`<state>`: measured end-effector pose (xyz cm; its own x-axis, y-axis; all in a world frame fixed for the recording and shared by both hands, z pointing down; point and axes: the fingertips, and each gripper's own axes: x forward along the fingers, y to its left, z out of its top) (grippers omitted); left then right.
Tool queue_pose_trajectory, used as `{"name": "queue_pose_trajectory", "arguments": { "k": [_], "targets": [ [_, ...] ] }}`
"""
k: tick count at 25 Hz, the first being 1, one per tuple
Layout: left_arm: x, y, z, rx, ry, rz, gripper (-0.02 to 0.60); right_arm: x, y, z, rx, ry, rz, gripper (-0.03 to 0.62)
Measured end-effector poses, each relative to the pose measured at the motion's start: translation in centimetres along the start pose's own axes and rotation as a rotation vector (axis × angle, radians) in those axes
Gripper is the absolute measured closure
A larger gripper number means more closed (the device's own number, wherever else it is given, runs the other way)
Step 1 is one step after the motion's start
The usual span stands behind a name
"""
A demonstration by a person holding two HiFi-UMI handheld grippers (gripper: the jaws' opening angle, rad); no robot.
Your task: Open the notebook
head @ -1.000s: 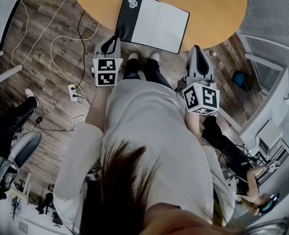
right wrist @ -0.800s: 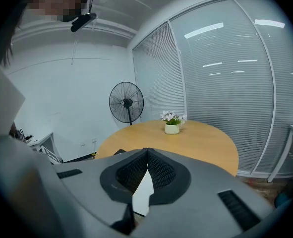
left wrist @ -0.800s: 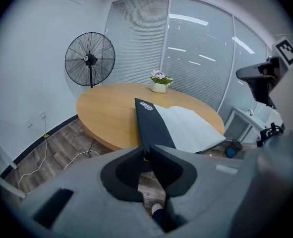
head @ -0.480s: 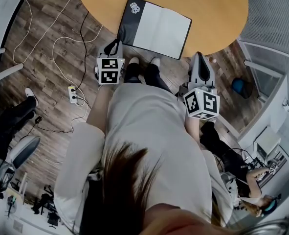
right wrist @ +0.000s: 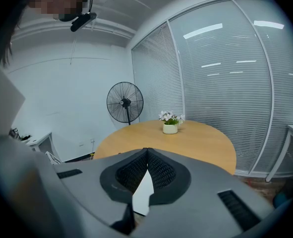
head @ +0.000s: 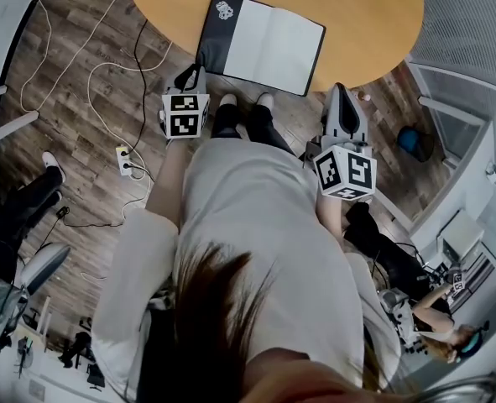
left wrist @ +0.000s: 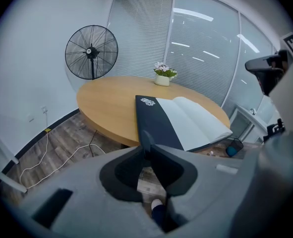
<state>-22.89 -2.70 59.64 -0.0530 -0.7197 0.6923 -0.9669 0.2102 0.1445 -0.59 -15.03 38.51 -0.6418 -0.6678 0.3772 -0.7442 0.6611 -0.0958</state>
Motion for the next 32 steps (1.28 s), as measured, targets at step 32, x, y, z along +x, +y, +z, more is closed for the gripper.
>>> {"name": "queue_pose_trajectory", "arguments": {
  "k": [32],
  "targets": [
    [0.39, 0.19, -0.12, -0.033, 0.027, -0.014, 0.503, 0.08, 0.60, 0.44, -0.007, -0.008, 0.010, 0.592]
  ]
}}
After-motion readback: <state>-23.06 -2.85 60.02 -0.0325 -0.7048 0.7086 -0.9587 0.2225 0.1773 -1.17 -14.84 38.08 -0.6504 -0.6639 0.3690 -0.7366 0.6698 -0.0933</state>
